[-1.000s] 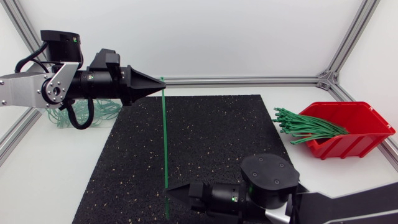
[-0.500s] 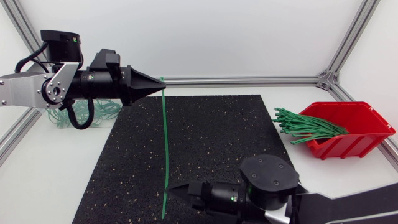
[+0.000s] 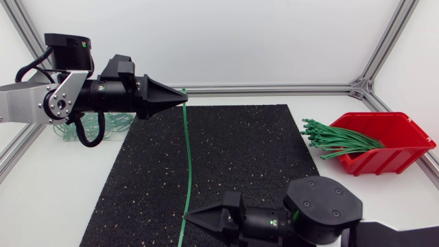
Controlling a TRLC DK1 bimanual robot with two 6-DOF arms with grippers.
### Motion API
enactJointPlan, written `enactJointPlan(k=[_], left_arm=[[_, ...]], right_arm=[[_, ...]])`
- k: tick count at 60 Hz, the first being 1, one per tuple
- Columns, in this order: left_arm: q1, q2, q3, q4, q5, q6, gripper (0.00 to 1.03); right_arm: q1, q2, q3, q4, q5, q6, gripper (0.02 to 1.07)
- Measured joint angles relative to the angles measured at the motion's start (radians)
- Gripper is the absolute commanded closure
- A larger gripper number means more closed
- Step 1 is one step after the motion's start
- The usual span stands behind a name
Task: Take a green cable tie from the red box, thread the tail through the head to close it, then place it in the transparent bin on the left.
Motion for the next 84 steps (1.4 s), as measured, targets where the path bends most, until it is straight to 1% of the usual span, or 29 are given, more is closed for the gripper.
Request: enactJointPlan(k=[12, 28, 30, 32, 35, 40, 48, 58, 67, 75, 84], left_arm=[[-0.018, -0.026, -0.020, -0.009, -0.001, 0.000, 0.99], [-0.043, -0.091, -0.049, -0.037, -0.012, 0.000, 0.99], [-0.045, -0.101, -0.050, -0.039, -0.012, 0.000, 0.99], [-0.048, -0.110, -0.054, -0.039, -0.015, 0.000, 0.99], [-0.055, -0.126, -0.062, -0.041, -0.016, 0.000, 0.99], [-0.071, -0.148, -0.078, -0.043, -0.030, 0.000, 0.99], [-0.106, -0.180, -0.113, -0.043, -0.051, 0.000, 0.99], [-0.144, -0.211, -0.131, -0.042, -0.080, 0.000, 0.99], [-0.170, -0.248, -0.153, -0.037, -0.101, 0.000, 0.99], [-0.202, -0.291, -0.188, -0.016, -0.134, 0.000, 0.99], [-0.248, -0.331, -0.217, 0.018, -0.174, -0.010, 0.99]], right_arm=[[0.000, -0.050, -0.021, -0.042, -0.004, 0.137, 1.02], [0.001, -0.136, -0.021, -0.102, -0.043, 0.348, 1.02], [0.001, -0.148, -0.019, -0.139, -0.048, 0.370, 1.02], [0.002, -0.167, -0.012, -0.212, -0.046, 0.397, 1.02], [0.014, -0.198, 0.008, -0.344, -0.001, 0.464, 1.02], [0.023, -0.234, 0.057, -0.481, 0.047, 0.591, 1.02], [0.029, -0.281, 0.138, -0.606, 0.069, 0.769, 1.02], [0.053, -0.338, 0.199, -0.761, 0.064, 0.998, 1.02], [0.053, -0.375, 0.257, -0.909, -0.006, 1.229, 1.02], [0.043, -0.385, 0.343, -1.031, -0.171, 1.395, 1.02], [-0.011, -0.397, 0.425, -1.104, -0.300, 1.565, 1.02]])
